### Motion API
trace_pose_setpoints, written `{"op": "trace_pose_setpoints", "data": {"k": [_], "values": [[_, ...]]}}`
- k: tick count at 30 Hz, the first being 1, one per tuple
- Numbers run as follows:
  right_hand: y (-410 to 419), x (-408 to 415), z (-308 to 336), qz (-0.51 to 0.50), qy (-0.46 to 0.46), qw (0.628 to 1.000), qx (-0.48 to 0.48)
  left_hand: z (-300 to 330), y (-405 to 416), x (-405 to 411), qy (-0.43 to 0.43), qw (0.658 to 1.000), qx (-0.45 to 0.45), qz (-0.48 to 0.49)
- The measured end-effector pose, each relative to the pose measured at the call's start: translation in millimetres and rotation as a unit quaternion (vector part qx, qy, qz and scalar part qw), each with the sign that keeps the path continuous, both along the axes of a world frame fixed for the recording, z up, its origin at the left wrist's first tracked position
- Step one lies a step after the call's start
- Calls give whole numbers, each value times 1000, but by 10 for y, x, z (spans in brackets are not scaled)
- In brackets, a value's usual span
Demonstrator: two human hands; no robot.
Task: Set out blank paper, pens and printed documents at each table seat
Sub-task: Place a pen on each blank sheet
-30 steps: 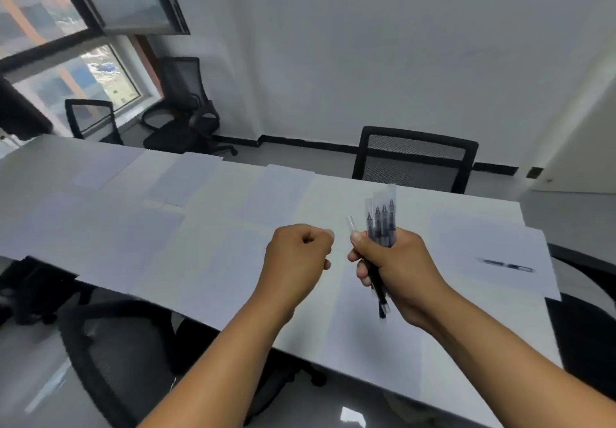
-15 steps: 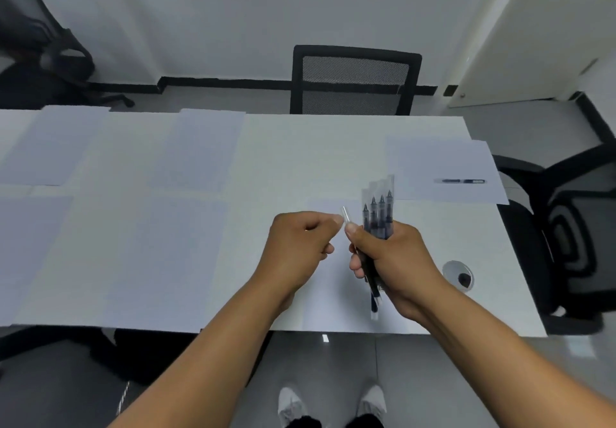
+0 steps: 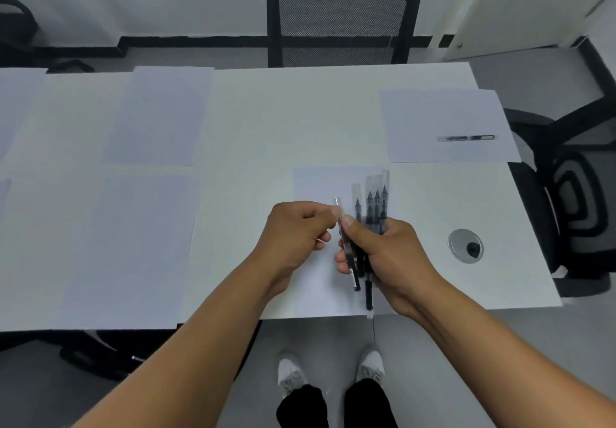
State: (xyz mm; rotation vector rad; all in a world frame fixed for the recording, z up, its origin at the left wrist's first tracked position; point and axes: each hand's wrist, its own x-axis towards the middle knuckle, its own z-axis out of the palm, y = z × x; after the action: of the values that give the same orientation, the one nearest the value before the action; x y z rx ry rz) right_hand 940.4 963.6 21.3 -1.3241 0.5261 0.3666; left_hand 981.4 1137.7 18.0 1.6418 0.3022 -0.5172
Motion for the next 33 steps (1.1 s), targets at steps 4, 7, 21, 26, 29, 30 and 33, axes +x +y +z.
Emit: {"op": "trace_pose_setpoints", "data": {"k": [4, 7, 21, 26, 29, 30, 33], "values": [[-82, 4, -166, -51, 13, 999, -10, -109, -8, 89, 1, 999, 32, 9], [-152, 8, -249, -90, 19, 995, -24, -159, -30, 133, 5, 997, 80, -4], [-315, 79, -306, -86, 28, 996, -11, -486, -230, 342, -3, 955, 287, -72], [-337, 74, -323, -83, 36, 996, -6, -548, -248, 367, 8, 951, 303, -62], [-348, 77, -336, -80, 37, 996, -5, -557, -274, 379, 11, 947, 314, -60], [-351, 81, -342, -79, 37, 996, -6, -558, -284, 381, 10, 946, 318, -62], [-355, 100, -350, -78, 38, 996, -5, -549, -302, 382, 12, 944, 322, -66]]}}
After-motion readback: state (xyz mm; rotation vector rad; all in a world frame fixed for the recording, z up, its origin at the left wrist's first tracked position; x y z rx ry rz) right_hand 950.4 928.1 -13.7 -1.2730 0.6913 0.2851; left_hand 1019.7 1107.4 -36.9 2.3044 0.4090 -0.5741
